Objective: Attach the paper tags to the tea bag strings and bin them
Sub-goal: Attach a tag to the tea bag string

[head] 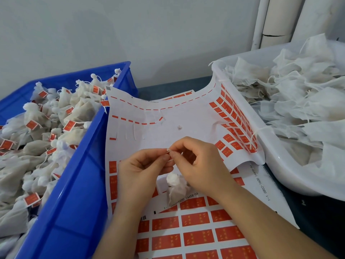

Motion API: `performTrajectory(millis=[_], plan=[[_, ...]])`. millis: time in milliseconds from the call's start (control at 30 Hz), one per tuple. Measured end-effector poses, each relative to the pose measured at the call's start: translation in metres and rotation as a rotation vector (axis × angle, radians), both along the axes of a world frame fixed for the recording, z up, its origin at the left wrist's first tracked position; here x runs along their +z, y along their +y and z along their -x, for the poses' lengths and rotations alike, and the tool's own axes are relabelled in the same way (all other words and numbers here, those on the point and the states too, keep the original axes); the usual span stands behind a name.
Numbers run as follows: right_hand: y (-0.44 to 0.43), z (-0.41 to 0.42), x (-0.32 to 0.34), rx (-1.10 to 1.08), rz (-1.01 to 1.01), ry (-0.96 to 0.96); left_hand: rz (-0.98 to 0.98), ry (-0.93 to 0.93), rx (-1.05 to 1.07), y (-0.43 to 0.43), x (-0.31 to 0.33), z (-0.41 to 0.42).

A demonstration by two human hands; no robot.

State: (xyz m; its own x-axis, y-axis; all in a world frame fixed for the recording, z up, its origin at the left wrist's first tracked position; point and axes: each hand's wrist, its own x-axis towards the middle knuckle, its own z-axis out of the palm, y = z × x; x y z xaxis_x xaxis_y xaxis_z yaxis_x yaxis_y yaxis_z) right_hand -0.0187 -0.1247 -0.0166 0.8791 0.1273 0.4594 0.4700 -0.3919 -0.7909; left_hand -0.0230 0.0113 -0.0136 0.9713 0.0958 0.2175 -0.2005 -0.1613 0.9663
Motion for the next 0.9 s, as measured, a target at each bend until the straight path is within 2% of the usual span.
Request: performTrajectory(millis=[233,367,500,667,767,900], plan=[[-0.001,-0.001,0.0,0.063,-0.009,0.062,0.026,-0.008,0.059,0.001,0.002,0.0],[-0.002,-0.001,0.001,0.014,-0.082,0.11,0.029,0.005,0.006,-0.001,0.002,0.0],[-0.001,-0.001,0.0,-0.013,-0.062,0.086,0.116,0.021,-0.048,-0.001,0.003,0.0],[-0.003,-0.002,0.002,0.04,-0.107,0.103,0.174,0.059,-0.075,0.0,0.001,-0.003],[-0.002,0.0,0.002,0.041,-0.044,0.135,0.164,0.077,-0.073,0.0,-0.002,-0.005],[-0.001,0.002,0.006,-0.023,-0.011,0.107,0.249,0.186,-0.088,-0.001,-0.006,-0.011]])
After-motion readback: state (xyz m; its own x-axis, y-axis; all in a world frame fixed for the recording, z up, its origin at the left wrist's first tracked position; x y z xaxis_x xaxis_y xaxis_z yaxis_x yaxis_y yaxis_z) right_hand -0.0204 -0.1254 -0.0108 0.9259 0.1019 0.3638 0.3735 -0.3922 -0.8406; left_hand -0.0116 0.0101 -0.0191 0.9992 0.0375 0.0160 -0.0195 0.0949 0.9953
